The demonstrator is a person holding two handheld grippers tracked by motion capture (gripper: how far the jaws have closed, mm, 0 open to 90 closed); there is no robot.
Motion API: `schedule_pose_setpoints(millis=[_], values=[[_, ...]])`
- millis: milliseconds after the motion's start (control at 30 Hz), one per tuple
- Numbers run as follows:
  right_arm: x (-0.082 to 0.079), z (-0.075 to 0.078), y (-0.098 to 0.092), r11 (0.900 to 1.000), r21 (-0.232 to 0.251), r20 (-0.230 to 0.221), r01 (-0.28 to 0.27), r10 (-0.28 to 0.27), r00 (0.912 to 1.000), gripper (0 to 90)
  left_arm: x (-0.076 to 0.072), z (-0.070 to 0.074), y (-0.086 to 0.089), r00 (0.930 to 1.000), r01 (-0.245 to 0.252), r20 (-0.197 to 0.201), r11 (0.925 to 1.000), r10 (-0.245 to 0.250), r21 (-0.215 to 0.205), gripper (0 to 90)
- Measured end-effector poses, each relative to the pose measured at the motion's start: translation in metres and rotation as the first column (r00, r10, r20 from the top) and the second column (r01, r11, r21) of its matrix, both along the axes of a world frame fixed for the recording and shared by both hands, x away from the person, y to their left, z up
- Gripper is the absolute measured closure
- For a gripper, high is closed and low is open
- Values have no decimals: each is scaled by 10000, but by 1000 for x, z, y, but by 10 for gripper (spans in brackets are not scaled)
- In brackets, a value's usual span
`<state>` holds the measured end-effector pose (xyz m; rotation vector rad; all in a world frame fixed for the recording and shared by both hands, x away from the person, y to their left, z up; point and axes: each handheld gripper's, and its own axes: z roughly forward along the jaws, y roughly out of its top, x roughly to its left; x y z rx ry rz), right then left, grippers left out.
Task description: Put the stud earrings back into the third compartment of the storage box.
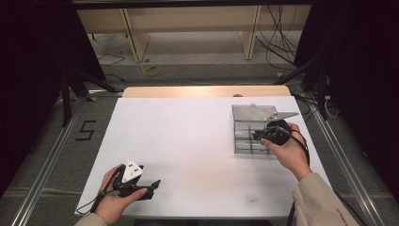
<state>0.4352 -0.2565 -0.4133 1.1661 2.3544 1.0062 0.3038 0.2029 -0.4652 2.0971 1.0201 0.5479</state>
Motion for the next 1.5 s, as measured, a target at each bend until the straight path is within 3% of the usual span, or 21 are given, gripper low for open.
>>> schedule_pose_setpoints(millis=[400, 733, 1500], values=[[4, 0, -16, 9964, -37, 243, 853, -852, 9961, 794, 0, 0, 0, 10000, -62, 32, 10000, 62, -63, 200], [7, -1, -28, 9858, 52, 482, 1677, -1678, 9847, 794, 0, 0, 0, 10000, -33, 5, 10000, 33, -10, 199], [15, -6, -41, 9674, 199, 676, 2524, -2531, 9651, 794, 0, 0, 0, 10000, -24, -3, 10000, 24, 9, 199]])
